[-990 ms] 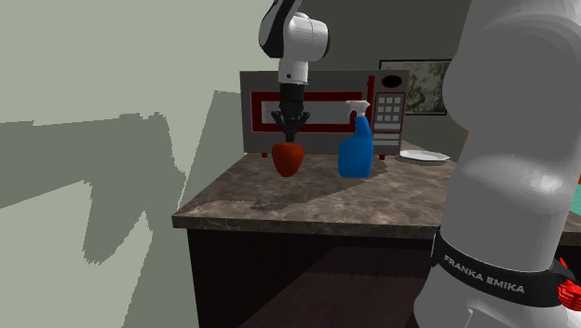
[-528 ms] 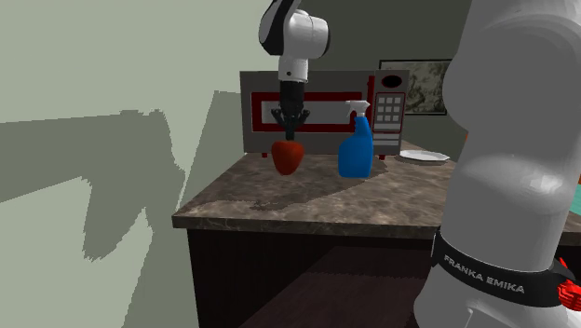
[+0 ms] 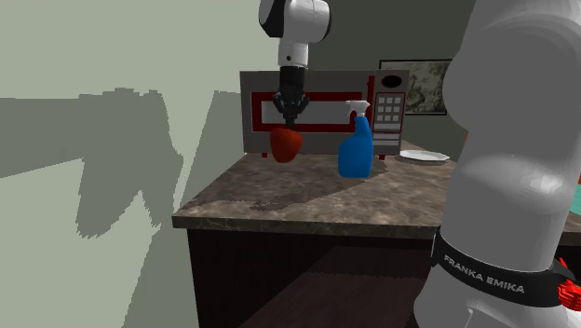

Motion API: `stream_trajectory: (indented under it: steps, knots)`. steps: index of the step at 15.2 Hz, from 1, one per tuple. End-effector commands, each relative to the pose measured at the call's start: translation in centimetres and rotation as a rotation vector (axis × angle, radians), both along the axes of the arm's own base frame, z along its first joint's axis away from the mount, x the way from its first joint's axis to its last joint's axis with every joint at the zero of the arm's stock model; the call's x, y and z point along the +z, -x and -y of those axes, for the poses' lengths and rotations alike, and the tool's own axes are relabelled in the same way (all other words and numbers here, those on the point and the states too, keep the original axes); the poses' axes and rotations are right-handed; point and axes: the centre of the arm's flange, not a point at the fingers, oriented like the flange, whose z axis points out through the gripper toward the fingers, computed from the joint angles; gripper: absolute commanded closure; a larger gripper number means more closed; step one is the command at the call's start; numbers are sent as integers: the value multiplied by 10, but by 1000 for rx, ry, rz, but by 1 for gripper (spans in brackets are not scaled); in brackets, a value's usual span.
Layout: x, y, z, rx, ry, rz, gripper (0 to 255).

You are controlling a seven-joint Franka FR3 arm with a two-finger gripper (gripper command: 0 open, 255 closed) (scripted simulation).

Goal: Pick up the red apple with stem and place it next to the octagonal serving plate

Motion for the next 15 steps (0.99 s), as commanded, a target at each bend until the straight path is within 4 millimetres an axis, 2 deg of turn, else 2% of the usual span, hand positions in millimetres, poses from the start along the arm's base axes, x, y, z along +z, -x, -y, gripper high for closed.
stream_trajectory:
  steps: [1, 15]
  knots:
    - [11, 0, 0, 0, 0, 0, 255]
    - [85, 0, 0, 0, 0, 0, 255]
